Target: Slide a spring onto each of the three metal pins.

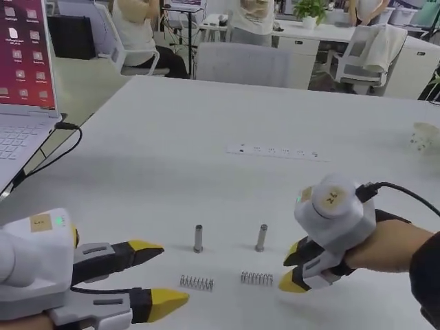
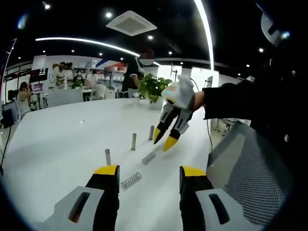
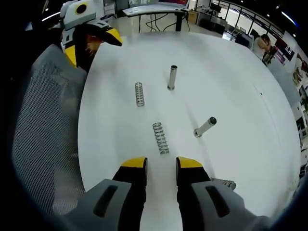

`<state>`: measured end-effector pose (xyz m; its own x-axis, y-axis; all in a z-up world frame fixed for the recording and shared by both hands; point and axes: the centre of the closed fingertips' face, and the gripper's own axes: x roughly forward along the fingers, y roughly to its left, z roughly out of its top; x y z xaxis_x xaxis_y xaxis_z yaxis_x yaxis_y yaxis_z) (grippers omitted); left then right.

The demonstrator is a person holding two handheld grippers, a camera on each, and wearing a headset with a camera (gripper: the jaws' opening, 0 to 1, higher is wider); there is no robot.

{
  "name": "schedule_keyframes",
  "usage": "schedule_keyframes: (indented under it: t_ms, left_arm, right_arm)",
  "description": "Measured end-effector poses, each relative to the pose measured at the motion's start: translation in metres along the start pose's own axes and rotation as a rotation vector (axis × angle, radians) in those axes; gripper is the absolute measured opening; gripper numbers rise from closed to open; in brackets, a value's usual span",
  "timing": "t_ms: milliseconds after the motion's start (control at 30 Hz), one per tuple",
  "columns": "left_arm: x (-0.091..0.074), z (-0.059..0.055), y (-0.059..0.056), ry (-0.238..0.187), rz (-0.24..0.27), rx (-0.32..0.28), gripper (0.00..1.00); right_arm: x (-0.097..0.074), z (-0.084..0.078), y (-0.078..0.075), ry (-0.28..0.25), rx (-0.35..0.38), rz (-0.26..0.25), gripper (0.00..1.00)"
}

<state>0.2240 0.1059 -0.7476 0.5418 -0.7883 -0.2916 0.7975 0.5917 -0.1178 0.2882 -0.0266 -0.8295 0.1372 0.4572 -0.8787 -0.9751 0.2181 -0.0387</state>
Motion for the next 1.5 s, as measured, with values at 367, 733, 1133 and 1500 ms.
schedule_keyframes:
  t_ms: [367,733,1133,1500]
  left_arm:
    - [-0.001,0.0,0.001,0.004,0.005,-0.004,0.44]
    - [-0.001,0.0,0.001,0.003,0.01,-0.006,0.43]
    - [-0.002,0.001,0.003,-0.002,0.017,-0.01,0.42]
    - [-0.002,0.001,0.003,0.001,0.016,-0.013,0.42]
  right_arm:
    - [0.014,0.003,-0.002,0.026,-0.017,0.031,0.2]
    - [0.028,0.003,0.0,0.055,-0.045,0.053,0.18]
    - [0.035,-0.001,-0.001,0.103,-0.082,0.063,0.15]
    - [0.035,-0.001,-0.002,0.103,-0.069,0.07,0.08]
